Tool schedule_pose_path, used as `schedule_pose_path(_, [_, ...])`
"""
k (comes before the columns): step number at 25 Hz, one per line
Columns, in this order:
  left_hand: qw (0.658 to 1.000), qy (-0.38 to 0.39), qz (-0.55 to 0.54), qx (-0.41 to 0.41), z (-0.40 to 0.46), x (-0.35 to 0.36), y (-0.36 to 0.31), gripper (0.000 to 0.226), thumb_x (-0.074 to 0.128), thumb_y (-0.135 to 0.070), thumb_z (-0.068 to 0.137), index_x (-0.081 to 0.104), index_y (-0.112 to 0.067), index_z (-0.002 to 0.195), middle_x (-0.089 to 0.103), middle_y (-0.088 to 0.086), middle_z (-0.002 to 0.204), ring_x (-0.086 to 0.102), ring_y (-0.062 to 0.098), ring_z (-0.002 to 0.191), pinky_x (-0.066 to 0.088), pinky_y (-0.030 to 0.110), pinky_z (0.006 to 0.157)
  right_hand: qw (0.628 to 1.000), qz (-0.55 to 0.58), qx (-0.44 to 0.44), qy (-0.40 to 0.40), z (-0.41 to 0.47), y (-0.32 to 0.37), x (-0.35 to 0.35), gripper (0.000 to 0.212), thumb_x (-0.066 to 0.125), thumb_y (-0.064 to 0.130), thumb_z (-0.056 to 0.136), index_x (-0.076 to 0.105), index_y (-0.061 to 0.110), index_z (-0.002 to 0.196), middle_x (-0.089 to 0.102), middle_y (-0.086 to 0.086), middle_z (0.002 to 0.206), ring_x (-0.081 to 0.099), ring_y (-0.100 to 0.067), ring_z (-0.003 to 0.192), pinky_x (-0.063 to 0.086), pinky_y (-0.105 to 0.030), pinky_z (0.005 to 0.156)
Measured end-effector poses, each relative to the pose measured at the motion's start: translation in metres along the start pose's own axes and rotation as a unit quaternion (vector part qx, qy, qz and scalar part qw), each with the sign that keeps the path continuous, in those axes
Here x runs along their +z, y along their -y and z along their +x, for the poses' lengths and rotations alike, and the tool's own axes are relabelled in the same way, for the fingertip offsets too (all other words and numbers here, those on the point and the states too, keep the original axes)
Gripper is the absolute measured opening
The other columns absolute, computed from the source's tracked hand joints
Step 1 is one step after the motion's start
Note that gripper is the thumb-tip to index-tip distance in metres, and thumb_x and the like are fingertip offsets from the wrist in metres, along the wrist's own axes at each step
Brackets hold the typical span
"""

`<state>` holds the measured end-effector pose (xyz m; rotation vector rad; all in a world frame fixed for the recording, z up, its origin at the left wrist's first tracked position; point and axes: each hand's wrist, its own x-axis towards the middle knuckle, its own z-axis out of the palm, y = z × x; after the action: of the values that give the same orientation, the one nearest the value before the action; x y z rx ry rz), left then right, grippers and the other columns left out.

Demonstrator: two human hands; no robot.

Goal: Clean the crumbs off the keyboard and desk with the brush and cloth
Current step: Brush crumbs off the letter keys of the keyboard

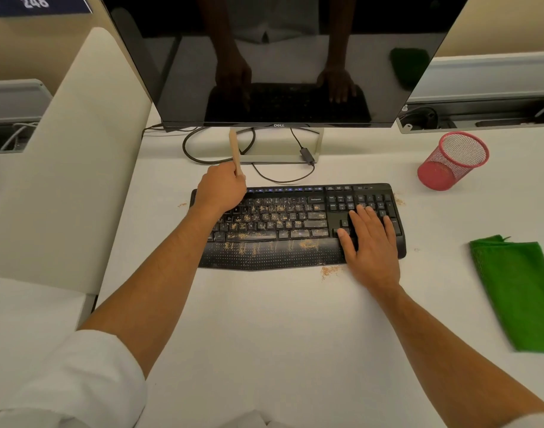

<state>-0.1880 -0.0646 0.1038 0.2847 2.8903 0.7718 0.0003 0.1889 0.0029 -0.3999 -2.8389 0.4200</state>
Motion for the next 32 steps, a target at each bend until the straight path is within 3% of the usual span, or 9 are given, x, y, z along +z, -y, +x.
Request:
schedule_pose_path(2, [0.999, 0.032, 0.040, -0.008, -0.004, 0.005, 0.002, 0.027, 0.046, -0.023, 0.100, 0.062, -0.003, 0.109, 0.065, 0.011, 0.100, 0.062, 0.029, 0.084, 0.051, 0.038, 0.069, 1.000, 0.006, 0.000, 0.000, 0.000, 0.000, 0.000, 0.063, 0.028, 0.054, 0.103, 0.047, 0.013, 0.146, 0.044, -0.006, 0.154, 0.029, -0.020, 0.149, 0.006, -0.042, 0.126])
schedule_pose_path(6, [0.980, 0.184, 0.026, -0.067, 0.002, -0.003, 0.000, 0.018, 0.054, -0.014, 0.094, 0.063, 0.000, 0.099, 0.069, 0.017, 0.087, 0.070, 0.033, 0.075, 0.060, 0.044, 0.071, 1.000, 0.003, -0.004, -0.009, 0.000, -0.001, 0.001, 0.063, 0.029, 0.053, 0.103, 0.049, 0.011, 0.145, 0.045, -0.007, 0.154, 0.030, -0.021, 0.149, 0.008, -0.042, 0.126])
schedule_pose_path(10, [0.998, 0.056, 0.007, -0.029, 0.000, -0.002, -0.004, 0.020, 0.049, -0.019, 0.097, 0.061, -0.004, 0.098, 0.066, 0.010, 0.091, 0.063, 0.029, 0.075, 0.051, 0.037, 0.062, 1.000, 0.001, -0.006, -0.010, 0.000, 0.000, 0.001, 0.062, 0.029, 0.053, 0.103, 0.049, 0.011, 0.145, 0.046, -0.007, 0.153, 0.031, -0.021, 0.148, 0.009, -0.044, 0.125])
schedule_pose_path(13, [1.000, -0.007, -0.026, -0.010, -0.004, 0.008, -0.004, 0.027, 0.046, -0.024, 0.101, 0.061, -0.005, 0.112, 0.063, 0.008, 0.096, 0.060, 0.025, 0.079, 0.049, 0.035, 0.066, 1.000, 0.001, -0.007, -0.011, 0.000, -0.002, 0.001, 0.062, 0.030, 0.052, 0.103, 0.049, 0.012, 0.145, 0.046, -0.007, 0.153, 0.031, -0.021, 0.148, 0.009, -0.043, 0.125])
schedule_pose_path(17, [0.996, 0.077, 0.045, -0.026, 0.000, 0.012, 0.000, 0.025, 0.049, -0.020, 0.098, 0.061, -0.001, 0.109, 0.066, 0.016, 0.102, 0.063, 0.029, 0.083, 0.051, 0.037, 0.067, 1.000, 0.000, -0.007, -0.009, 0.000, -0.002, 0.002, 0.061, 0.030, 0.052, 0.103, 0.049, 0.012, 0.145, 0.046, -0.007, 0.153, 0.031, -0.021, 0.148, 0.009, -0.043, 0.126])
schedule_pose_path(20, [0.979, 0.190, 0.036, -0.071, 0.008, -0.004, -0.004, 0.018, 0.054, -0.013, 0.094, 0.062, 0.001, 0.101, 0.069, 0.017, 0.088, 0.069, 0.031, 0.074, 0.059, 0.042, 0.070, 1.000, 0.002, -0.008, -0.012, 0.000, -0.002, 0.003, 0.061, 0.031, 0.052, 0.103, 0.049, 0.012, 0.145, 0.046, -0.007, 0.153, 0.031, -0.021, 0.148, 0.009, -0.043, 0.125])
schedule_pose_path(23, [0.990, 0.126, 0.036, -0.049, 0.006, -0.006, -0.009, 0.018, 0.052, -0.014, 0.095, 0.063, 0.000, 0.098, 0.067, 0.012, 0.088, 0.064, 0.028, 0.072, 0.053, 0.036, 0.063, 1.000, 0.005, -0.007, -0.013, 0.000, -0.002, 0.002, 0.061, 0.031, 0.052, 0.103, 0.049, 0.012, 0.145, 0.046, -0.007, 0.153, 0.031, -0.021, 0.148, 0.009, -0.043, 0.126])
schedule_pose_path(27, [1.000, 0.010, -0.009, 0.003, -0.004, 0.006, -0.009, 0.027, 0.047, -0.023, 0.101, 0.061, -0.003, 0.113, 0.060, 0.008, 0.098, 0.057, 0.025, 0.081, 0.045, 0.034, 0.067, 1.000, 0.004, -0.007, -0.012, 0.000, -0.002, 0.003, 0.062, 0.030, 0.052, 0.103, 0.049, 0.012, 0.145, 0.046, -0.007, 0.153, 0.031, -0.021, 0.148, 0.009, -0.043, 0.126])
schedule_pose_path(32, [0.988, 0.145, 0.043, 0.002, -0.003, 0.011, -0.010, 0.020, 0.050, -0.018, 0.097, 0.062, -0.002, 0.097, 0.065, 0.013, 0.088, 0.059, 0.023, 0.066, 0.044, 0.031, 0.055, 1.000, 0.006, -0.007, -0.016, 0.000, -0.002, 0.003, 0.062, 0.030, 0.052, 0.103, 0.050, 0.011, 0.145, 0.047, -0.007, 0.153, 0.032, -0.021, 0.148, 0.010, -0.044, 0.125])
